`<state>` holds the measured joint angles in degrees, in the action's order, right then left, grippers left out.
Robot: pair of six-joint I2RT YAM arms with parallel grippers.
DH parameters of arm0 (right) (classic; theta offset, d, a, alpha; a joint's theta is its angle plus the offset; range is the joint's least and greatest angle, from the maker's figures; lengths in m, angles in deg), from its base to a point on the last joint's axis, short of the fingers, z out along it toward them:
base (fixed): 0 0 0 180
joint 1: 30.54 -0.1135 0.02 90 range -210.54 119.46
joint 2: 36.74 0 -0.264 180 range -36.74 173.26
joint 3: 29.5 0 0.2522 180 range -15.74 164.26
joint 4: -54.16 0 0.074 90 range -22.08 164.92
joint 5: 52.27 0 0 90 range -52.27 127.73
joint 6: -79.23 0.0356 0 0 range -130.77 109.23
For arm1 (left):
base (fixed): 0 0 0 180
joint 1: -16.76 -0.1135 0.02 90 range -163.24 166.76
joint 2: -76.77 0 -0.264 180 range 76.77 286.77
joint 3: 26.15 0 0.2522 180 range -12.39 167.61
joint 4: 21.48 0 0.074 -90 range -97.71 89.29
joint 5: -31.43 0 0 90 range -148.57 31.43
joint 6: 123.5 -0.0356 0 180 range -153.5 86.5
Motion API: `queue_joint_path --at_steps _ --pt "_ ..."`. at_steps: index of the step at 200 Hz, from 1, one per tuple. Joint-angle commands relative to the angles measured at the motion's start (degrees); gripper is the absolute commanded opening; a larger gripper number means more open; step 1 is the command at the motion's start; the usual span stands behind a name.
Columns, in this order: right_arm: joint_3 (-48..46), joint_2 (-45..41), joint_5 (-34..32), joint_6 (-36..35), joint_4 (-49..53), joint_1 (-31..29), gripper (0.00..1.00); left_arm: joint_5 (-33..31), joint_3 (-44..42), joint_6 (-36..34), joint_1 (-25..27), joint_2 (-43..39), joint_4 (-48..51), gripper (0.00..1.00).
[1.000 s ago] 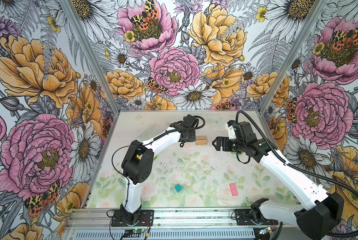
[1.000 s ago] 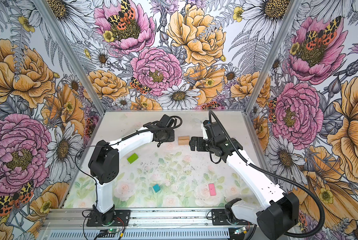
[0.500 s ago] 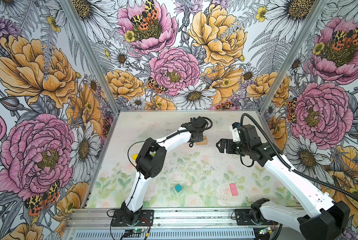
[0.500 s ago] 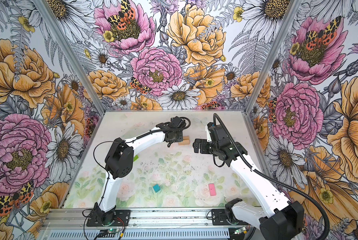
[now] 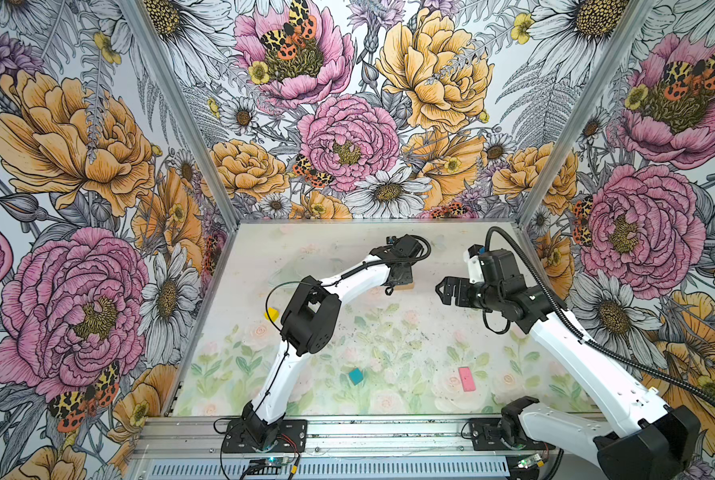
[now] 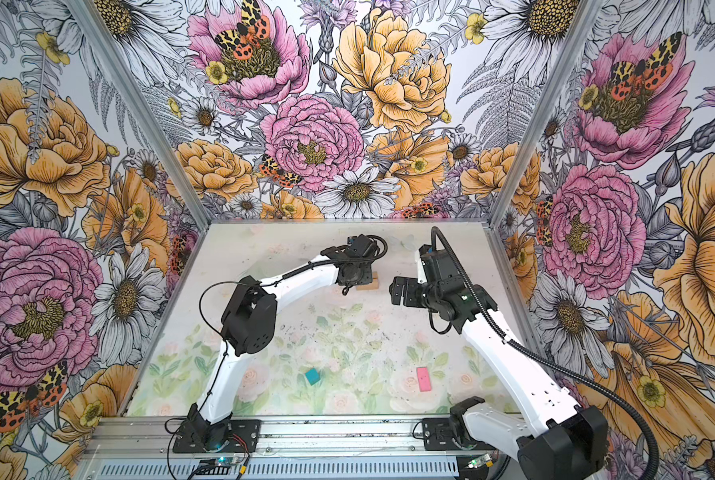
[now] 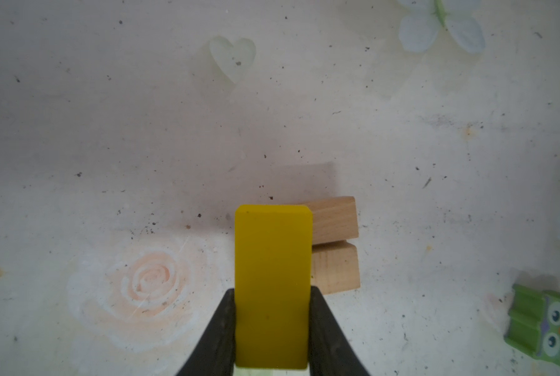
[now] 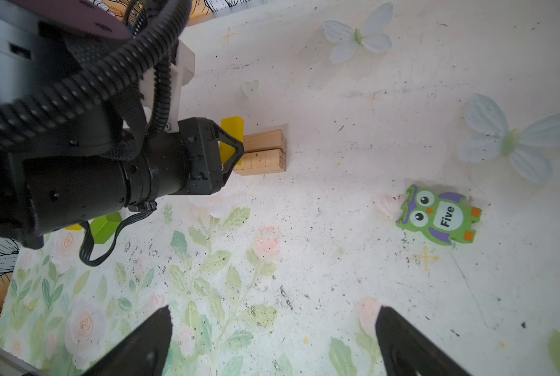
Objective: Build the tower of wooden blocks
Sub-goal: 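Carry the yellow block with the left gripper over the wood bars, then lower the yellow block beside the wood bars and open the left gripper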
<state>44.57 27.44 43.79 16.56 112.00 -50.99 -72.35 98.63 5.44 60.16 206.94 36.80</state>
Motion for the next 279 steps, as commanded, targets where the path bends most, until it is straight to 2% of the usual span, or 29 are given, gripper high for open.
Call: queue_joint_path --at_steps 1,178,279 --pt "-0.6 -1.2 0.2 -1.0 -0.1 0.7 1.00 -1.4 2.2 1.0 0.3 1.3 0.8 0.26" --pt "-1.9 -1.3 1.6 -2.0 -0.3 3.2 1.00 -1.6 5.9 1.0 0.6 4.6 3.0 0.31" --pt "-2.1 -1.8 2.3 -2.0 -0.4 3.9 1.00 -1.8 4.8 1.2 1.0 4.7 3.2 0.33"
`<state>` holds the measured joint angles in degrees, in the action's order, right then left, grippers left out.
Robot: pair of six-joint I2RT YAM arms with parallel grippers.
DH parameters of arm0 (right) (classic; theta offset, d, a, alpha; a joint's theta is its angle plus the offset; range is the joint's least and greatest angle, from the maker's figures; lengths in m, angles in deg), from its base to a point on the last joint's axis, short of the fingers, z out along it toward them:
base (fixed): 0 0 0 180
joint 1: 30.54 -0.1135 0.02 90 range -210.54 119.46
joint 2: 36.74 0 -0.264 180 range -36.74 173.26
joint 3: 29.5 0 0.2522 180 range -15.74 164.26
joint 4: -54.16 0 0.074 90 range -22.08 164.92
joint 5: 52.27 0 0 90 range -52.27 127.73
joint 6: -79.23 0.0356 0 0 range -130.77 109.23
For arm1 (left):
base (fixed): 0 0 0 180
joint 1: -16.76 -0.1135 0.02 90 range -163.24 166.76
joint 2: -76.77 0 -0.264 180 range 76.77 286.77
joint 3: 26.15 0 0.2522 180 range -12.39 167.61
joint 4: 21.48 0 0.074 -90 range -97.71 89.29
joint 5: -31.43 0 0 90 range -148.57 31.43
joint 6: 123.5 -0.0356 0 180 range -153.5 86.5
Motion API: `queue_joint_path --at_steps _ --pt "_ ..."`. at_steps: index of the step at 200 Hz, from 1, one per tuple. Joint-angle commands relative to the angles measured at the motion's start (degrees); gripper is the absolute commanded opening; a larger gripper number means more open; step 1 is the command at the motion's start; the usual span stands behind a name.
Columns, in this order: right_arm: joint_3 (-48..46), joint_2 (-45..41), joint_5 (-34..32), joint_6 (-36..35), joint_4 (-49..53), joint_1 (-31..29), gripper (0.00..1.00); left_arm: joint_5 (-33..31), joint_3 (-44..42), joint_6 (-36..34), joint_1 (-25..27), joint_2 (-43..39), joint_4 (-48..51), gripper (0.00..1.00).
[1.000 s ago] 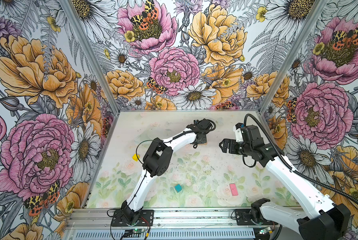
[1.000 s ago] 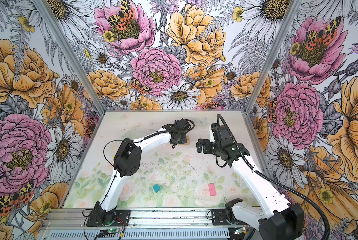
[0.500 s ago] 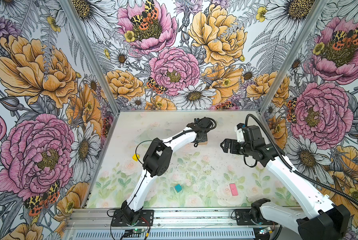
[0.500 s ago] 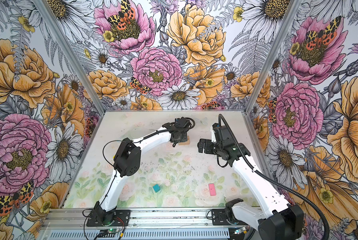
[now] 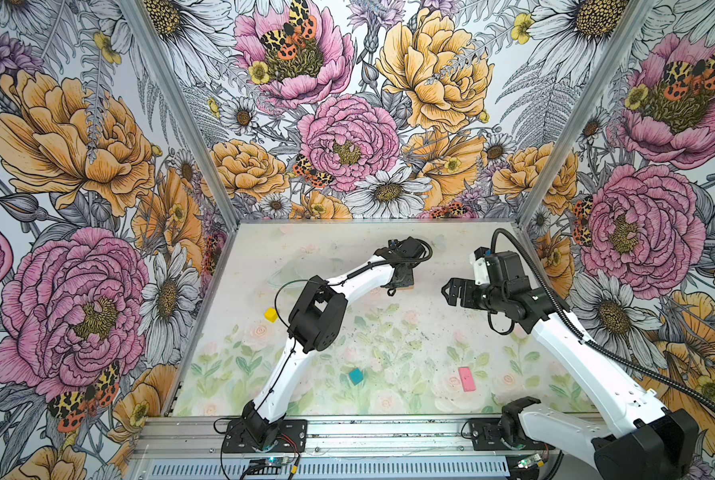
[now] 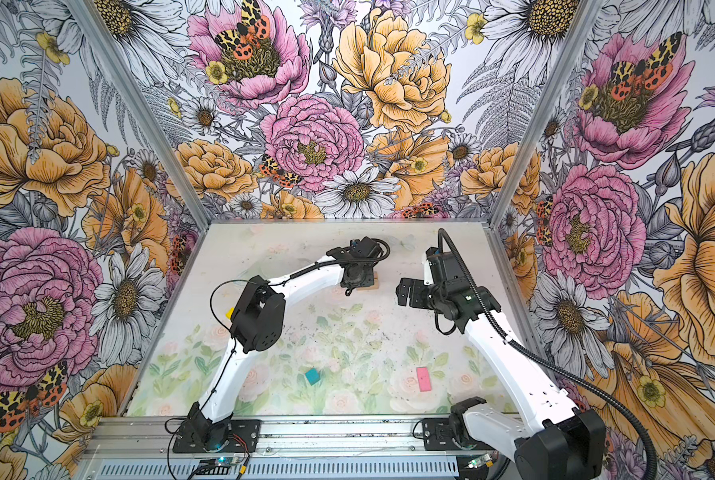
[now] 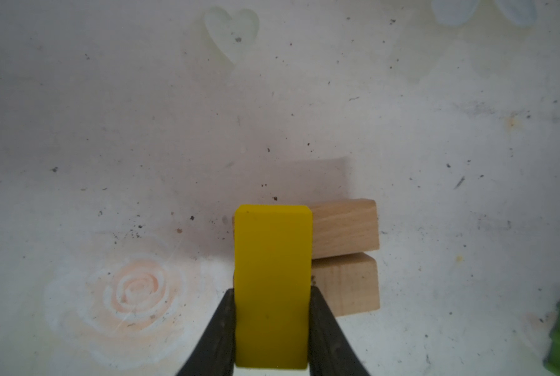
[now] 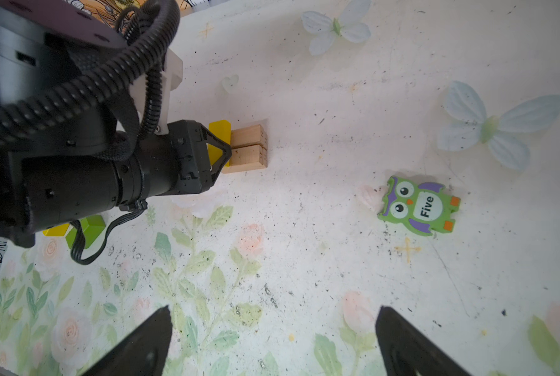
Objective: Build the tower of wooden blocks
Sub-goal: 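Lower the yellow block beside the wood bars and open the left gripper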
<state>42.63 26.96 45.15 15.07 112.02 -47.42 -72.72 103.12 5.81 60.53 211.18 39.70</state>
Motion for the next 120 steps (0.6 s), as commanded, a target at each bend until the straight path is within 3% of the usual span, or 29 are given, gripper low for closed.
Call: queue_joint_path --at_steps 1,120 --pt "-0.2 -1.3 1.0 -0.5 -0.4 0.4 1.00 -1.4 0.3 0.9 0.6 0.5 0.2 0.33" --pt "-0.3 -1.4 1.4 -0.8 -0.5 1.0 1.00 -1.3 0.9 -0.1 1.1 -0.2 0.3 0.55"
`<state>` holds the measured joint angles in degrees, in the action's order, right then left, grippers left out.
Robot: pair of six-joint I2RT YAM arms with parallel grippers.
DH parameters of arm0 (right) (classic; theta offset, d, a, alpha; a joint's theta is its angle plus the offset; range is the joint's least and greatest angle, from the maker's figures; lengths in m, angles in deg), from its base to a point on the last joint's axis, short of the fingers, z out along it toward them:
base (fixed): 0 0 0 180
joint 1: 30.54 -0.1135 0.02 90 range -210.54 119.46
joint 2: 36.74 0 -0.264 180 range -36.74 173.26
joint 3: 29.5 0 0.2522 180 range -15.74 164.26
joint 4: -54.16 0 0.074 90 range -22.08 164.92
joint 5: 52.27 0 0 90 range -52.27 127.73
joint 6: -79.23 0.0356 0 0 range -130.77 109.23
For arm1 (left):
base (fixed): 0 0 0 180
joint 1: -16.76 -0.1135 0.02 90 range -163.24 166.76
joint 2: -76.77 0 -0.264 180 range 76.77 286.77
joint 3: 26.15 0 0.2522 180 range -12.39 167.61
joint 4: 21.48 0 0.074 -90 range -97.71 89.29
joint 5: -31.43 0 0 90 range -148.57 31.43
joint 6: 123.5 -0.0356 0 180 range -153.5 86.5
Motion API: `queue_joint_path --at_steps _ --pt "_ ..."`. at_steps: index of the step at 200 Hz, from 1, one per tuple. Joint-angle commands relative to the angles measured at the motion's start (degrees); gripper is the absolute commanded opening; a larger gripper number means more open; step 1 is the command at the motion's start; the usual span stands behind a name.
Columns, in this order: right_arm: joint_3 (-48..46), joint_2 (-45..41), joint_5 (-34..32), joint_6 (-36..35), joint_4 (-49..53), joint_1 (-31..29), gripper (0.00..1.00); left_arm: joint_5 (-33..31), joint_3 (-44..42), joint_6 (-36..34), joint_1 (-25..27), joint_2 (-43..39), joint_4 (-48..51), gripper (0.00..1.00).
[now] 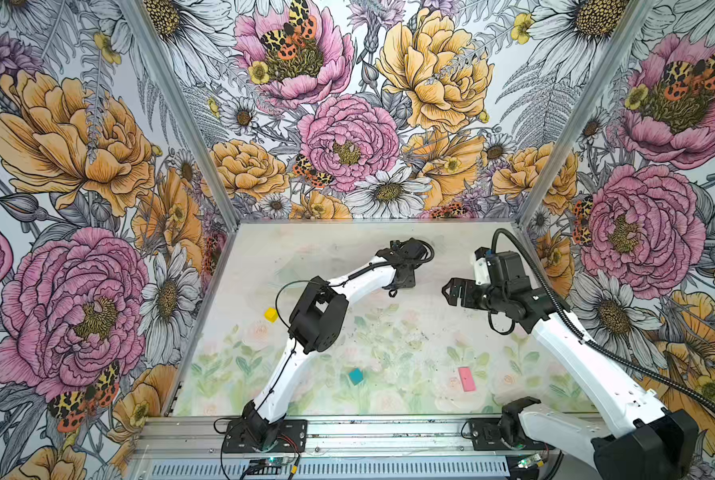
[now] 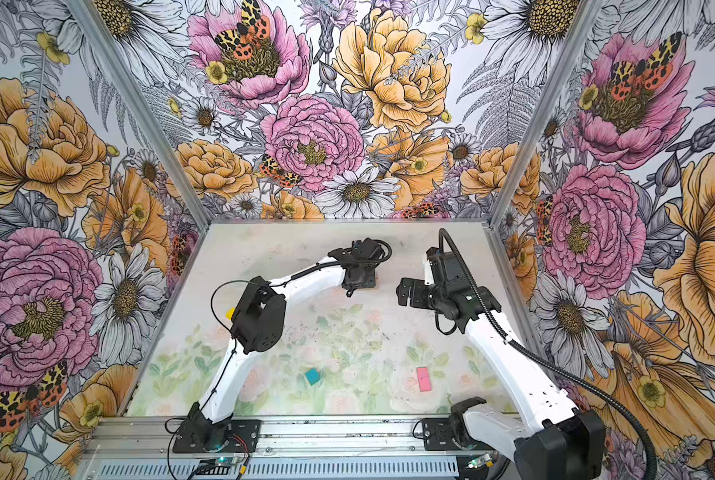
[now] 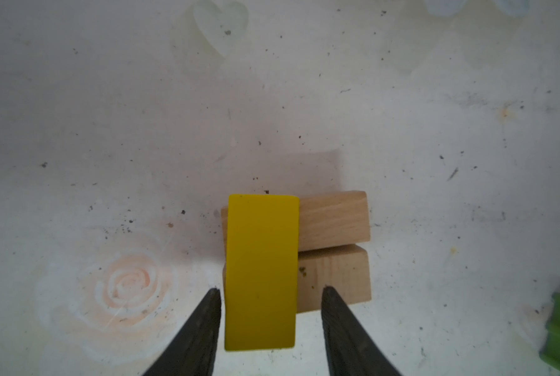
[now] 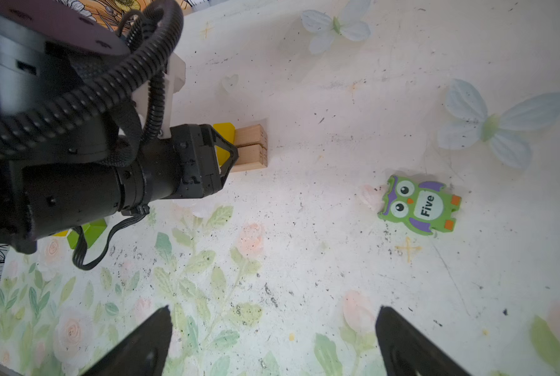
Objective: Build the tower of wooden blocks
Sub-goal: 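Lower the yellow block beside the wood bars and open the left gripper, then draw the left gripper back while the right gripper moves to the pink block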
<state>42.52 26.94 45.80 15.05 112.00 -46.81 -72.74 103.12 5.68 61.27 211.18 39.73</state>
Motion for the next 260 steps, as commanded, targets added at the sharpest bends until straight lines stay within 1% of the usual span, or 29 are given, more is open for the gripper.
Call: queue_joint_path --at_steps 1,18,66,100,130,164,169,174,201,245,260 --pt "-0.2 -1.4 0.8 -0.8 -0.5 0.4 1.00 -1.2 0.9 0.0 0.4 -0.2 0.3 0.55" --pt "-0.1 -1.4 0.8 -0.8 -0.5 0.5 1.00 -1.5 0.9 -0.4 0.4 -0.7 0.3 0.58" --pt "-0.2 -1.6 0.6 0.1 -0.3 0.5 1.00 -1.4 -0.3 -1.4 0.6 -3.1 0.2 0.61" --pt "-2.6 -1.2 -2.8 1.7 0.8 0.5 1.00 -4.1 -4.6 -2.6 1.3 -9.2 0.0 0.64" --pt "-4.8 -0.7 -5.2 4.1 2.0 0.5 1.00 -6.5 -10.7 -4.2 2.3 -17.1 -1.7 0.71" --pt "-6.8 -0.7 -6.9 6.2 2.9 0.2 1.00 -6.2 -21.1 -5.5 2.9 -28.3 -7.5 0.78" --pt "-7.1 -0.6 -7.2 6.6 2.9 0.0 1.00 -6.0 -22.6 -5.9 3.2 -29.5 -8.2 0.79" --pt "-7.3 -0.6 -7.4 6.8 2.9 -0.1 1.00 -5.8 -23.9 -6.2 3.2 -32.5 -8.8 0.80" --pt "-8.5 0.3 -8.4 8.1 2.9 -1.1 0.99 -4.8 -31.6 -7.2 4.3 -40.2 -11.4 0.89" --pt "-9.3 2.0 -10.1 10.4 3.0 -3.8 0.97 -2.4 -43.8 -8.0 5.4 -53.3 -14.6 0.99" --pt "-9.6 2.2 -10.5 11.1 3.0 -4.8 0.95 -0.6 -47.6 -8.4 5.6 -57.6 -15.7 0.99"
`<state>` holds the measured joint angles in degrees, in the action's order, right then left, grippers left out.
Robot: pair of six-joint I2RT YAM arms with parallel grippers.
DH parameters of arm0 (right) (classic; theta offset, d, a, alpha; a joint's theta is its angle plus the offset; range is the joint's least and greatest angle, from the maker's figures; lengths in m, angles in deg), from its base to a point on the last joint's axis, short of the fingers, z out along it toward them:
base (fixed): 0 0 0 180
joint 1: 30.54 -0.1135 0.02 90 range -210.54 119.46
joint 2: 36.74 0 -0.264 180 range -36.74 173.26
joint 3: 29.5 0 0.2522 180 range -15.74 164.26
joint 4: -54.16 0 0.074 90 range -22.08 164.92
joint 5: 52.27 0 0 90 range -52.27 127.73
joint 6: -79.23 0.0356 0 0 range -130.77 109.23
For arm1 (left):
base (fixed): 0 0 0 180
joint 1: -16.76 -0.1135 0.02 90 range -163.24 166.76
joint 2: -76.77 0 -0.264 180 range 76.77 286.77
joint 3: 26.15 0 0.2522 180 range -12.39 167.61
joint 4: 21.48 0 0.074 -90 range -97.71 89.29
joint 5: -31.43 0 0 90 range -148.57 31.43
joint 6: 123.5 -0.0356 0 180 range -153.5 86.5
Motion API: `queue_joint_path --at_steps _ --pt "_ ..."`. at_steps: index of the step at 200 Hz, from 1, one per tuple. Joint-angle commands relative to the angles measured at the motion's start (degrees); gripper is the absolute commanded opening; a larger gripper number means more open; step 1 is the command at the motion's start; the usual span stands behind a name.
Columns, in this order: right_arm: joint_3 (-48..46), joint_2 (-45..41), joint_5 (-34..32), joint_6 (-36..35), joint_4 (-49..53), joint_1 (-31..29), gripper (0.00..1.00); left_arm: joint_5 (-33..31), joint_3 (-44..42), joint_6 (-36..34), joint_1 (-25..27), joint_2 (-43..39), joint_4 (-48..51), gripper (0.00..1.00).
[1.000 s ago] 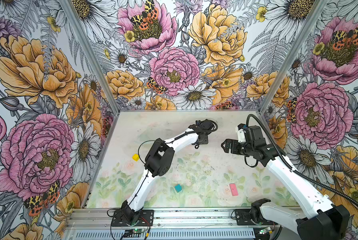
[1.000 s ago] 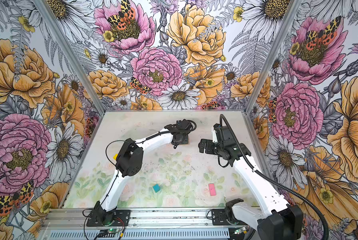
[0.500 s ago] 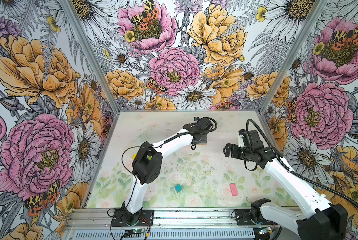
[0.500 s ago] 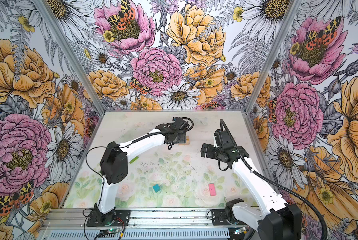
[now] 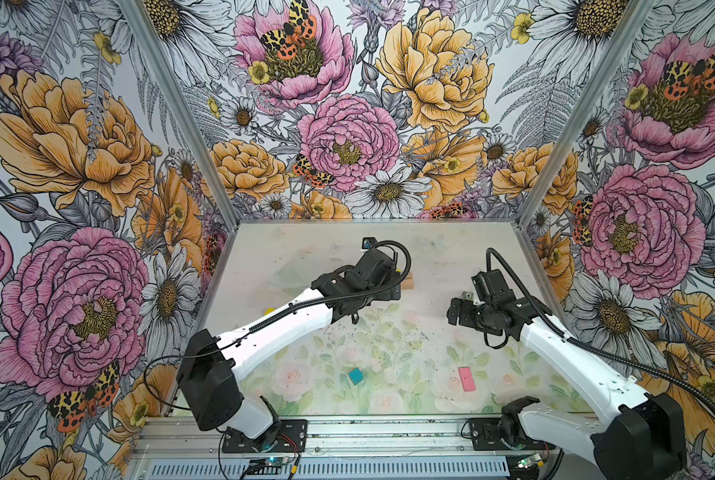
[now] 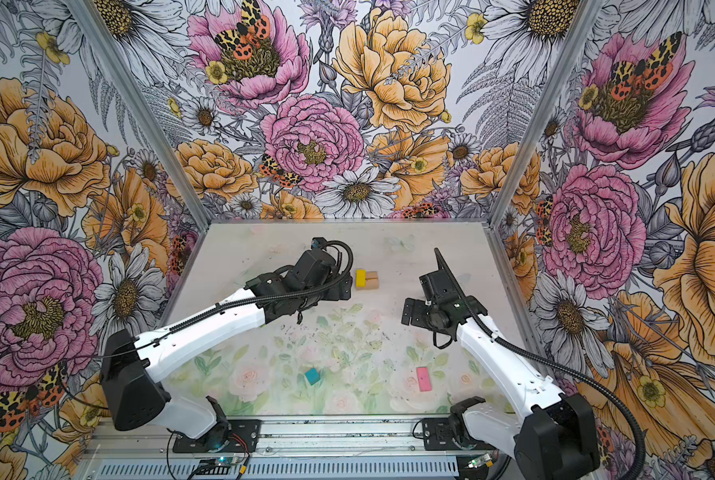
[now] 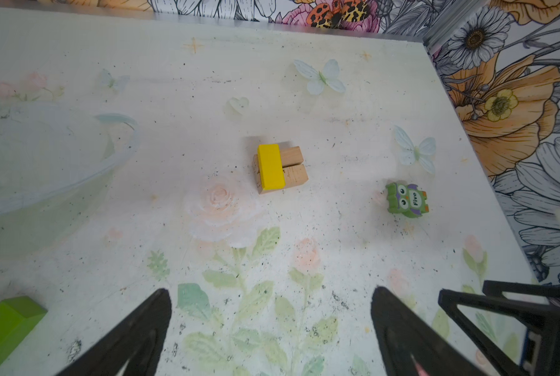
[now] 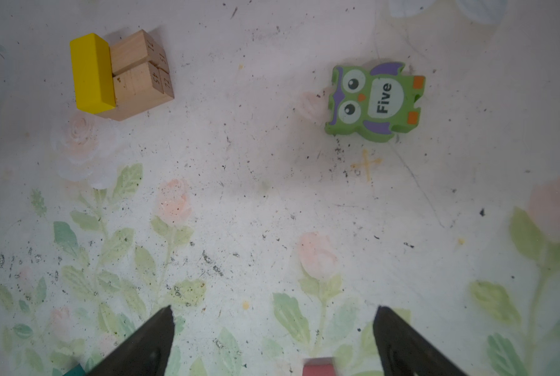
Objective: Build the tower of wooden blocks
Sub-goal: 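Draw the left gripper back while the right gripper moves to the pink block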
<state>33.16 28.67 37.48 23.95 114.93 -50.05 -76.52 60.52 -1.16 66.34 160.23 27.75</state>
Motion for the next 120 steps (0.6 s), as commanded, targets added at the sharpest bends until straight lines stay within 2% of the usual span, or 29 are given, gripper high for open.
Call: queue_joint_path --at_steps 1,36,71,120 --pt "-0.2 0.5 -2.2 2.4 0.1 -1.6 0.95 3.3 -5.2 -1.6 0.5 -6.9 -3.7 0.99" --pt "-1.4 0.5 -3.4 4.4 0.8 -4.2 0.92 9.4 -11.5 -2.4 1.4 -13.9 -4.3 0.99" --pt "-3.6 -0.2 -3.6 7.0 1.8 -6.0 0.87 12.5 -15.1 -3.4 3.4 -18.0 -4.6 0.99" --pt "-9.4 -2.8 -3.0 12.7 3.4 -8.1 0.73 18.5 -19.4 -5.5 5.7 -21.5 -7.6 0.99"
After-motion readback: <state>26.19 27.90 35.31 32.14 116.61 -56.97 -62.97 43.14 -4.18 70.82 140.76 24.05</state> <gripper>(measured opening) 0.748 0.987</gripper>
